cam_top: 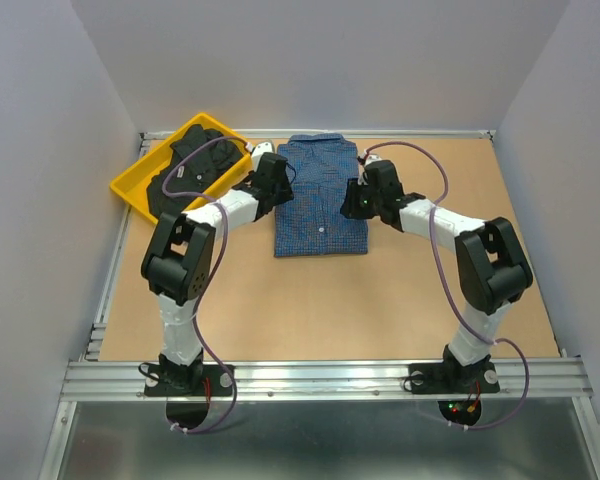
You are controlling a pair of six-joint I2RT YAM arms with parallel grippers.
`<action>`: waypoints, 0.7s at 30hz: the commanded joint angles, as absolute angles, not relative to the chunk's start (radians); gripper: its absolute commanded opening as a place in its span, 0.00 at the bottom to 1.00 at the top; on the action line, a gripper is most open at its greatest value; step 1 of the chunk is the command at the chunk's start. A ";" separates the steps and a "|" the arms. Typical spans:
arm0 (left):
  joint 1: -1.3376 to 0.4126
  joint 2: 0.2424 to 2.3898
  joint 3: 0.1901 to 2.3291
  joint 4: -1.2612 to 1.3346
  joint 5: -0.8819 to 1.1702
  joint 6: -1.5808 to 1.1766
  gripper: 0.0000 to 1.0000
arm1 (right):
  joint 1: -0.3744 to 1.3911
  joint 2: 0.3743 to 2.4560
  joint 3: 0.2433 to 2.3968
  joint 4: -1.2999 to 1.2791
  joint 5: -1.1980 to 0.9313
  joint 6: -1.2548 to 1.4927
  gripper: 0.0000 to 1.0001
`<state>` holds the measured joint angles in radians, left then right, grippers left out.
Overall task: Fold and stack the long sleeve shirts
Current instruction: Fold the shirt
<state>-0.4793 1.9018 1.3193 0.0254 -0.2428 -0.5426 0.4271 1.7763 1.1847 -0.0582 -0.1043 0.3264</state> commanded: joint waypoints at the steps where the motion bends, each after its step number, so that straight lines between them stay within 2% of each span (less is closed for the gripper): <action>1: -0.457 1.963 1.405 0.014 -0.233 -0.497 0.49 | 0.436 1.830 1.261 -0.011 -0.155 0.348 0.35; 5: -0.436 2.049 1.485 0.009 -0.221 -0.476 0.35 | 0.434 1.864 1.272 0.018 -0.169 0.356 0.36; 11: -0.417 2.140 1.612 0.002 -0.319 -0.416 0.33 | 0.436 1.891 1.276 0.021 -0.150 0.339 0.36; 17: -0.411 2.125 1.718 -0.060 -0.411 -0.370 0.38 | 0.436 1.853 1.250 0.023 -0.118 0.340 0.39; 20: -0.413 2.067 1.654 -0.066 -0.353 -0.406 0.46 | 0.434 1.809 1.232 0.021 -0.133 0.357 0.47; 21: -0.417 2.009 1.625 -0.061 -0.330 -0.422 0.52 | 0.434 1.796 1.224 0.025 -0.143 0.362 0.49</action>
<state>-0.4175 2.1529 1.6627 -0.0425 -0.3367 -0.4084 0.4267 1.8835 1.2201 -0.0299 -0.1394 0.3477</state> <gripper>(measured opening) 0.488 0.459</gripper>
